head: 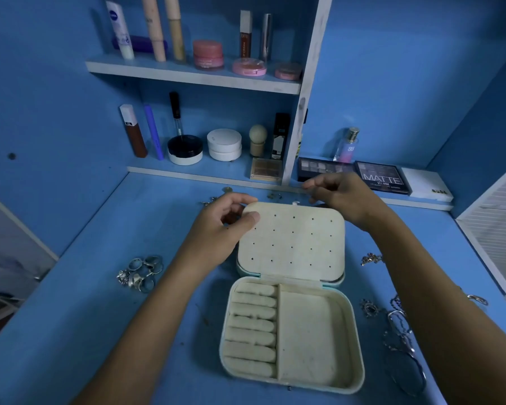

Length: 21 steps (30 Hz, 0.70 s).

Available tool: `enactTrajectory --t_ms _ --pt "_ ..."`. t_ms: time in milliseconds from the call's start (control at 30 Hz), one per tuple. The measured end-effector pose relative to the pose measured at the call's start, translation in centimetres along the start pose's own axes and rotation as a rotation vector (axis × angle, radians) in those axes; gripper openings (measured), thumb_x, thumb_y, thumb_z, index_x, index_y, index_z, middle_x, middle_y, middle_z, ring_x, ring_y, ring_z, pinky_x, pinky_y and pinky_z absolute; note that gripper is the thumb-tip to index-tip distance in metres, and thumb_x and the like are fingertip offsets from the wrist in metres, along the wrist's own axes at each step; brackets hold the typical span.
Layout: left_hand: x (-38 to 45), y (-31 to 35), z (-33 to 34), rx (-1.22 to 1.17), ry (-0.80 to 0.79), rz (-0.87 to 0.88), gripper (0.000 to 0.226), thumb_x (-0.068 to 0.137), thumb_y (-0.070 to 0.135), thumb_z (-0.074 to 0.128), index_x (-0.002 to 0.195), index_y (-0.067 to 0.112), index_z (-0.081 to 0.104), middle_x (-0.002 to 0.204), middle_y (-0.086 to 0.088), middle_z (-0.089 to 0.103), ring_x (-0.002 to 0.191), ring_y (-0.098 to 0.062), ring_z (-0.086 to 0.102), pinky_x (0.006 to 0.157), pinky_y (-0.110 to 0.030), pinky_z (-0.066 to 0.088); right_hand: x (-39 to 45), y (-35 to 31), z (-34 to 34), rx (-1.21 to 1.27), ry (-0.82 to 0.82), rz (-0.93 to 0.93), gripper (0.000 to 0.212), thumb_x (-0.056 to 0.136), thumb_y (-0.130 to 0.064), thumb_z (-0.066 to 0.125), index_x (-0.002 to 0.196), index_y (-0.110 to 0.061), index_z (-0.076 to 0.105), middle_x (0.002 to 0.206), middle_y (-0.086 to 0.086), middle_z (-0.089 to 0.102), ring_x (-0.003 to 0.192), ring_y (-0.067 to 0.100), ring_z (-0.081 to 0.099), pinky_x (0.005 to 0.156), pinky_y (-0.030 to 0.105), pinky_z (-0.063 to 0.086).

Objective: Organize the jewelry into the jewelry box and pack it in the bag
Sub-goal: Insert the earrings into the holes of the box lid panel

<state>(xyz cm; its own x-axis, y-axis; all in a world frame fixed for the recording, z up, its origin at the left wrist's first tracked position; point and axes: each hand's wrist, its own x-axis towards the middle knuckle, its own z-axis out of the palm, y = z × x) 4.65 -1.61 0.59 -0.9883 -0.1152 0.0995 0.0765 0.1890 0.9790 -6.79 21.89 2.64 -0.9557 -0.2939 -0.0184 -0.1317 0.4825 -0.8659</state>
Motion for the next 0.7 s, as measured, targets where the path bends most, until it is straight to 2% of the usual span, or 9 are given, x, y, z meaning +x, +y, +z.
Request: enactTrajectory --t_ms 67,167,233,333,400,467,567,700 --pt "-0.4 0.8 -0.3 -0.019 -0.024 0.038 0.019 0.090 0.019 0.071 0.097 0.036 0.069 0.081 0.013 0.065 0.081 -0.008 0.061 0.080 -0.021 0.046 -0.6 -0.2 -0.4 -0.026 -0.003 -0.021 0.012 0.098 -0.018 0.061 0.101 -0.017 0.073 0.091 -0.008 0.073 0.079 -0.002 0.069 0.063 0.006 0.045" --pt "-1.3 2.0 -0.5 0.007 -0.050 0.098 0.019 0.090 0.016 0.071 0.097 0.033 0.067 0.089 -0.002 0.067 0.086 -0.019 0.063 0.080 -0.025 0.050 -1.5 -0.3 -0.4 -0.021 0.005 -0.042 0.011 0.099 -0.018 0.060 0.101 -0.016 0.071 0.089 -0.005 0.073 0.077 -0.003 0.068 0.067 0.012 0.046" --pt "-2.2 2.5 -0.6 0.029 -0.043 0.126 0.018 0.090 0.016 0.072 0.098 0.031 0.065 0.094 0.001 0.068 0.089 -0.017 0.063 0.083 -0.029 0.051 -2.1 -0.4 -0.4 -0.005 0.016 -0.039 0.012 0.099 -0.018 0.060 0.101 -0.017 0.072 0.089 -0.002 0.075 0.076 -0.002 0.068 0.067 0.014 0.046" --pt "-3.9 2.5 -1.0 0.032 -0.014 0.162 0.017 0.085 0.025 0.073 0.095 0.033 0.063 0.094 0.012 0.069 0.088 -0.008 0.063 0.081 -0.031 0.051 -3.1 -0.7 -0.2 0.015 0.017 -0.034 0.013 0.099 -0.017 0.061 0.103 -0.019 0.073 0.091 0.002 0.076 0.073 -0.004 0.067 0.063 0.011 0.049" --pt "-5.0 2.3 -1.1 0.031 -0.010 0.197 0.016 0.082 0.031 0.072 0.092 0.039 0.062 0.093 0.014 0.068 0.089 -0.008 0.063 0.078 -0.033 0.051 -3.9 -0.9 0.1 0.058 0.004 -0.040 0.015 0.098 -0.014 0.061 0.100 -0.021 0.075 0.098 0.006 0.075 0.084 0.004 0.071 0.073 0.020 0.058" --pt "-6.0 2.1 -1.1 0.022 -0.011 0.245 0.014 0.080 0.036 0.071 0.090 0.042 0.062 0.091 0.015 0.067 0.088 -0.008 0.062 0.073 -0.029 0.050 -4.7 -1.2 0.5 0.083 -0.006 -0.054 0.017 0.098 -0.011 0.061 0.099 -0.020 0.075 0.101 0.009 0.075 0.091 0.012 0.072 0.079 0.028 0.061" --pt "-7.5 1.5 -1.1 0.000 0.000 0.294 0.013 0.079 0.037 0.069 0.089 0.042 0.063 0.091 0.015 0.067 0.088 -0.011 0.063 0.072 -0.023 0.048 -6.1 -2.0 0.8 0.081 -0.019 -0.081 0.018 0.097 -0.005 0.060 0.100 -0.015 0.075 0.100 0.010 0.074 0.090 0.012 0.072 0.076 0.021 0.059" --pt "-9.0 0.3 -1.0 -0.019 0.015 0.349 0.015 0.080 0.030 0.072 0.089 0.038 0.064 0.092 0.009 0.068 0.091 -0.020 0.064 0.073 -0.030 0.047 -7.3 -2.8 1.1 0.049 -0.052 -0.113 0.015 0.097 -0.002 0.060 0.101 -0.007 0.073 0.089 0.016 0.073 0.078 0.010 0.069 0.073 0.018 0.058"
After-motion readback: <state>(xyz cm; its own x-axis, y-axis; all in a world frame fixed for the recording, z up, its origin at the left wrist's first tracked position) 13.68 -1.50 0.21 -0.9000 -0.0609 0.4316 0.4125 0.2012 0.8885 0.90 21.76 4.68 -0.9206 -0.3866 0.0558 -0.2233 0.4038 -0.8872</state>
